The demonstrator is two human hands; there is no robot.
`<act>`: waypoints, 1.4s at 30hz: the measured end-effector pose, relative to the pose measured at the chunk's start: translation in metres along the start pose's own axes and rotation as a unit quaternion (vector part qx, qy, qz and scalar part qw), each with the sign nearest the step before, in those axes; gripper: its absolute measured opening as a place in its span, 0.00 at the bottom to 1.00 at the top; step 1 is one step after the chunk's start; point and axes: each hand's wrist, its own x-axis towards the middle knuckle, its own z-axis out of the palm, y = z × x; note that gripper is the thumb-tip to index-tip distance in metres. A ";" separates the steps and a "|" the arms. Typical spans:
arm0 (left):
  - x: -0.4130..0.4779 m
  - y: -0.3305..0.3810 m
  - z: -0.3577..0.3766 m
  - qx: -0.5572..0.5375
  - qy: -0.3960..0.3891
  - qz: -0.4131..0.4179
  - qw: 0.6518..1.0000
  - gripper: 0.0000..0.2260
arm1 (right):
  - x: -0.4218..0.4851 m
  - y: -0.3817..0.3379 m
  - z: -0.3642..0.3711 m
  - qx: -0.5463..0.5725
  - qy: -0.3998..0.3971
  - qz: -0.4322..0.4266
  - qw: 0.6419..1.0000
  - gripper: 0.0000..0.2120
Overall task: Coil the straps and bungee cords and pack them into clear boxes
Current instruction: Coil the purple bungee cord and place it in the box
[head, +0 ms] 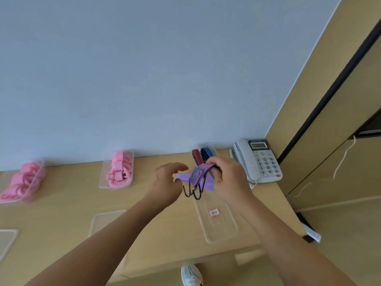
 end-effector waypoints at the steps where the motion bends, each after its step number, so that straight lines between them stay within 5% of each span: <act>1: -0.004 0.008 -0.009 -0.015 0.000 0.008 1.000 0.20 | 0.002 -0.014 -0.009 0.041 0.019 0.010 0.999 0.11; 7: -0.036 0.060 -0.059 -0.146 0.006 0.069 0.987 0.16 | -0.002 -0.087 -0.057 0.178 0.073 0.069 0.979 0.13; 12: -0.062 0.094 -0.103 -0.208 0.009 0.143 0.968 0.24 | -0.014 -0.126 -0.090 0.280 0.069 0.086 0.954 0.14; 16: -0.077 0.122 -0.124 -0.258 0.001 0.194 0.947 0.20 | -0.029 -0.148 -0.117 0.360 -0.011 0.106 0.927 0.06; 23: -0.097 0.168 -0.129 -0.322 -0.046 0.176 0.929 0.06 | -0.054 -0.142 -0.165 0.312 -0.231 0.024 0.921 0.14; 26: -0.098 0.185 -0.125 -0.334 -0.024 0.148 0.931 0.07 | -0.057 -0.135 -0.187 0.334 -0.157 0.010 0.929 0.16; 29: -0.102 0.206 -0.116 -0.355 -0.022 0.120 0.927 0.10 | -0.056 -0.130 -0.206 0.432 -0.053 0.015 0.900 0.15; 42: -0.114 0.250 -0.068 -0.337 -0.061 0.078 0.936 0.07 | -0.057 -0.107 -0.257 0.404 -0.130 -0.026 0.905 0.13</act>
